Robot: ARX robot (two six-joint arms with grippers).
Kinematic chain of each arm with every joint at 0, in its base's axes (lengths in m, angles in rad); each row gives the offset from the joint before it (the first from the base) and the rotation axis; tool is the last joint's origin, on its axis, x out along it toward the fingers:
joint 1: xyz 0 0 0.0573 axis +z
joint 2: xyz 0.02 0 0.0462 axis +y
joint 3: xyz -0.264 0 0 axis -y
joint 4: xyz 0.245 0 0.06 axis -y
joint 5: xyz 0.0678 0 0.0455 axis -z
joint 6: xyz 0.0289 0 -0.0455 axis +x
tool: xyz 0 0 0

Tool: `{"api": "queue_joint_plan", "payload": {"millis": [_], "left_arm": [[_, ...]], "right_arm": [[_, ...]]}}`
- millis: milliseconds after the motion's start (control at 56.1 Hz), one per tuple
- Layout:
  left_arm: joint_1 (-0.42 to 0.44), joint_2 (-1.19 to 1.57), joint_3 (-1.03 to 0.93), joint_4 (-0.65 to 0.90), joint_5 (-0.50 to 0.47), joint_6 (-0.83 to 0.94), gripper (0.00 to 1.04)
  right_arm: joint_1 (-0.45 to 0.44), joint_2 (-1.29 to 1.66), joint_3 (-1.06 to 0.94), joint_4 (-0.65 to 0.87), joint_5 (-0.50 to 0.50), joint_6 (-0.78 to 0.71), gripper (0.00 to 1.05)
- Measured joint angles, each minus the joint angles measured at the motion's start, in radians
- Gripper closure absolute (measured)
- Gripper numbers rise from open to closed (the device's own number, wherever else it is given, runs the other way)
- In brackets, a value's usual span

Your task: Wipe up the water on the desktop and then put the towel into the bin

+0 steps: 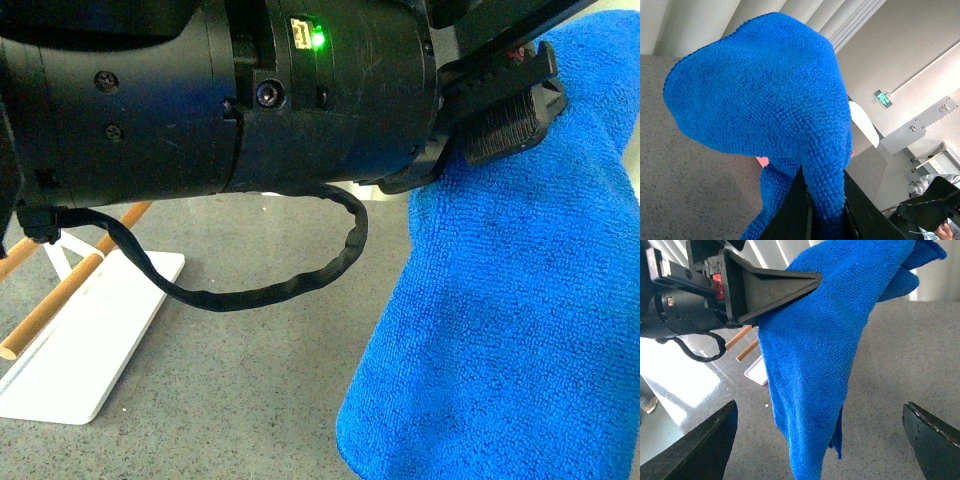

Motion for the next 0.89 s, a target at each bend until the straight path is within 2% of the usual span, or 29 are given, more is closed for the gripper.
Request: {"api": "queue_joint_plan", "payload": {"millis": [232,410,588,891], "left_arm": [[0.0,0.0,0.0,0.001,-0.001,-0.003,0.99],[0.0,0.0,0.0,0.007,-0.001,-0.005,0.99],[0.002,0.0,-0.001,0.013,0.001,-0.01,0.99],[0.006,0.0,-0.018,0.033,0.009,-0.022,0.99]], "right_arm": [[0.098,0.194,-0.004,0.204,0.035,-0.041,0.07],[0.188,0.348,-0.006,0.309,0.093,-0.094,0.07],[0.262,0.441,-0.008,0.423,0.104,-0.103,0.07],[0.336,0.643,0.031,0.616,0.112,-0.092,0.07]]}}
